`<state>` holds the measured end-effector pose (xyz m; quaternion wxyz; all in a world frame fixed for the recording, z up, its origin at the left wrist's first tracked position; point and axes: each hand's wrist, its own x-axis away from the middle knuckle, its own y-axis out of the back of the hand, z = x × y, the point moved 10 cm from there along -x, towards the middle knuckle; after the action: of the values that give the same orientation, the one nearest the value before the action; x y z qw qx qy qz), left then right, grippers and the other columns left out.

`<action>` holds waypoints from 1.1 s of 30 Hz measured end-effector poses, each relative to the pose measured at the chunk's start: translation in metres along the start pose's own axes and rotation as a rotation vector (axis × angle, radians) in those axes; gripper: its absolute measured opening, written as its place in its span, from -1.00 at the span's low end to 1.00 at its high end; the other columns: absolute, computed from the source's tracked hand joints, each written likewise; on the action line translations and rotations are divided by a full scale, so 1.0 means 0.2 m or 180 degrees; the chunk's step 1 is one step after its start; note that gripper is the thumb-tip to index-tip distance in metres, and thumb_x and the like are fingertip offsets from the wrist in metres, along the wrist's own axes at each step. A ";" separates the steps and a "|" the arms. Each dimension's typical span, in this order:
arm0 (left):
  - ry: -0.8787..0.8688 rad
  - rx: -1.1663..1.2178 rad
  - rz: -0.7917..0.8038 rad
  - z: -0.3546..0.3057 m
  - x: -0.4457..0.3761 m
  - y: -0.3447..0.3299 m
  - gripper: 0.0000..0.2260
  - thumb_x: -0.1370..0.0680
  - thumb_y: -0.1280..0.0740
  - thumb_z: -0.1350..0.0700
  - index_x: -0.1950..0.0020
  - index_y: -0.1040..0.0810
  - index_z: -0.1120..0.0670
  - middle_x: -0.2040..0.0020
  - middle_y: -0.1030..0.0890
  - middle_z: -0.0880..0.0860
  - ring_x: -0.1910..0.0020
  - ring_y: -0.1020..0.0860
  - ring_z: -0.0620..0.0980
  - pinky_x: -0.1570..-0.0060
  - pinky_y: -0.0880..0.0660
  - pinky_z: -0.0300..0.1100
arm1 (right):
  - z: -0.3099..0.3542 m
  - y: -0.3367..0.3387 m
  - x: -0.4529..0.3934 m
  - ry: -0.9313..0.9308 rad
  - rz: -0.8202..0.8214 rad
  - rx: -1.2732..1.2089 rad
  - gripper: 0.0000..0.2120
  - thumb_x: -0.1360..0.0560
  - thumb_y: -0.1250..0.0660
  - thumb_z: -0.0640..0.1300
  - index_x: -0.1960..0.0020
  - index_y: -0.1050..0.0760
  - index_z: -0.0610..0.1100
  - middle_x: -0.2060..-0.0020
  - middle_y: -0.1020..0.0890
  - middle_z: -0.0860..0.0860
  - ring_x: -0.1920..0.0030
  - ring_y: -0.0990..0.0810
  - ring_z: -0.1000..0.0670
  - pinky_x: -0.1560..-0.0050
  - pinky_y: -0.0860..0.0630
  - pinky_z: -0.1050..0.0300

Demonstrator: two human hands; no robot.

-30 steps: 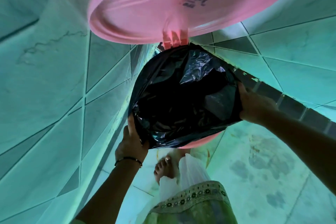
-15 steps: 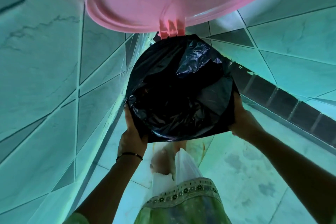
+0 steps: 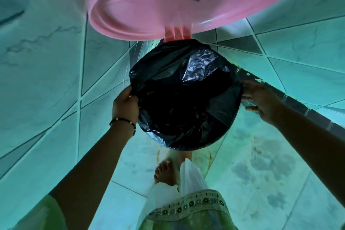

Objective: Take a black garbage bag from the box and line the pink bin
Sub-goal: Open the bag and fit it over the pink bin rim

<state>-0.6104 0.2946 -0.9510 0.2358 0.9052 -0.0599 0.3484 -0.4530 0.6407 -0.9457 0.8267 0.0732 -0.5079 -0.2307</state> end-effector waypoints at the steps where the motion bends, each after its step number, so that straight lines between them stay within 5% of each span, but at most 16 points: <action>1: -0.0058 -0.0020 0.0052 -0.07 -0.01 -0.02 -0.61 -0.46 -0.18 0.25 -0.25 -0.53 0.03 -0.12 -0.62 0.11 -0.09 -0.57 0.15 -0.17 -0.50 0.03 | 0.04 -0.01 -0.01 0.0060 0.0078 0.0063 -0.70 -0.56 -0.14 -0.27 -0.19 -0.49 0.00 -0.06 -0.60 -0.04 0.04 -0.54 0.04 0.10 -0.39 0.06; 7: -0.0516 -0.0781 0.0348 -0.32 -0.08 -0.18 -0.60 -0.60 -0.14 -0.02 -0.43 -0.33 0.03 -0.37 -0.46 0.11 -0.32 -0.43 0.10 -0.25 -0.33 -0.14 | 0.24 -0.08 -0.04 0.0405 0.0109 0.0112 -0.75 -0.55 -0.22 -0.18 -0.22 -0.48 -0.08 -0.02 -0.57 -0.08 -0.03 -0.52 -0.07 0.02 -0.39 0.07; 11: 0.0587 -0.1321 0.0401 -0.14 -0.12 -0.12 -0.35 -0.57 0.06 -0.25 -0.35 -0.39 0.25 -0.35 -0.43 0.25 -0.31 -0.41 0.19 -0.26 -0.31 -0.06 | 0.23 -0.10 -0.06 0.0761 -0.0099 0.0623 -0.77 -0.57 -0.20 -0.08 -0.01 -0.51 -0.22 0.06 -0.60 -0.32 -0.01 -0.58 -0.27 0.08 -0.35 0.09; 14: 0.0957 -0.1483 0.0213 -0.01 -0.08 -0.01 -0.33 -0.59 0.09 -0.22 -0.30 -0.41 0.31 -0.30 -0.45 0.32 -0.26 -0.44 0.23 -0.19 -0.33 -0.02 | 0.21 -0.09 -0.06 0.0890 -0.0263 0.1308 -0.78 -0.57 -0.17 -0.02 0.15 -0.39 -0.14 0.38 -0.44 -0.08 0.20 -0.47 -0.11 0.16 -0.31 0.08; 16: 0.0403 -0.1619 -0.0203 -0.04 -0.07 0.05 -0.50 -0.63 0.00 -0.06 -0.21 -0.46 0.33 -0.24 -0.48 0.36 -0.21 -0.46 0.29 -0.14 -0.36 0.01 | 0.23 -0.10 -0.05 0.1028 -0.0324 0.1701 -0.80 -0.58 -0.15 -0.03 0.13 -0.33 -0.14 0.39 -0.39 -0.05 0.19 -0.44 -0.11 0.18 -0.28 0.09; 19: -0.1457 -0.1552 -0.0721 -0.32 0.09 0.04 -0.69 -0.56 -0.15 0.17 -0.25 -0.43 0.27 -0.24 -0.47 0.30 -0.21 -0.46 0.26 -0.21 -0.36 0.01 | 0.26 -0.11 -0.03 0.1199 -0.0408 0.1999 -0.82 -0.59 -0.14 -0.07 0.11 -0.30 -0.16 0.32 -0.42 -0.12 0.19 -0.42 -0.10 0.18 -0.23 0.12; 21: -0.2342 -0.1851 -0.0357 -0.45 0.22 -0.13 -0.59 -0.52 -0.16 0.18 -0.36 -0.35 0.23 -0.33 -0.42 0.25 -0.34 -0.36 0.22 -0.34 -0.28 0.00 | 0.29 -0.12 -0.01 0.1292 -0.0462 0.2149 -0.82 -0.59 -0.13 -0.10 0.08 -0.34 -0.22 0.26 -0.43 -0.16 0.19 -0.40 -0.09 0.19 -0.23 0.14; 23: -0.2564 -0.2537 0.0091 -0.49 0.25 -0.33 -0.49 -0.55 -0.11 0.08 -0.49 -0.15 0.15 -0.50 -0.22 0.17 -0.49 -0.15 0.17 -0.47 -0.12 0.06 | 0.30 -0.13 0.01 0.1339 -0.0491 0.2328 -0.78 -0.60 -0.12 -0.13 0.00 -0.37 -0.30 0.23 -0.43 -0.17 0.18 -0.39 -0.09 0.19 -0.24 0.13; 26: -0.2242 -0.3215 0.0335 -0.49 0.13 -0.49 -0.42 -0.59 -0.06 -0.03 -0.53 0.10 0.10 -0.57 0.04 0.06 -0.54 0.06 0.11 -0.50 0.07 0.08 | 0.29 -0.12 0.00 0.1307 -0.0470 0.2366 -0.77 -0.60 -0.12 -0.14 -0.04 -0.38 -0.32 0.20 -0.45 -0.18 0.17 -0.40 -0.10 0.18 -0.28 0.11; 30: -0.1705 -0.2692 0.0474 -0.58 -0.05 -0.47 -0.59 -0.61 -0.08 0.01 -0.39 -0.25 0.20 -0.35 -0.39 0.24 -0.32 -0.38 0.22 -0.25 -0.32 0.03 | 0.24 -0.09 -0.01 0.1111 -0.0428 0.2298 -0.77 -0.60 -0.11 -0.13 -0.05 -0.39 -0.31 0.18 -0.45 -0.19 0.14 -0.42 -0.11 0.15 -0.28 0.13; 33: -0.0805 -0.2138 0.0791 -0.49 -0.18 -0.39 -0.52 -0.63 0.02 -0.07 -0.21 -0.45 0.28 -0.20 -0.51 0.33 -0.22 -0.46 0.27 -0.13 -0.36 -0.03 | 0.22 -0.08 -0.04 0.1010 -0.0381 0.2355 -0.78 -0.60 -0.10 -0.10 0.03 -0.36 -0.27 0.27 -0.43 -0.14 0.16 -0.43 -0.12 0.19 -0.28 0.12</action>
<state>-0.6756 0.4066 -0.9416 0.4662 0.7991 -0.3088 0.2209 -0.4988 0.6349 -0.9365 0.7978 0.4299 -0.4176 -0.0659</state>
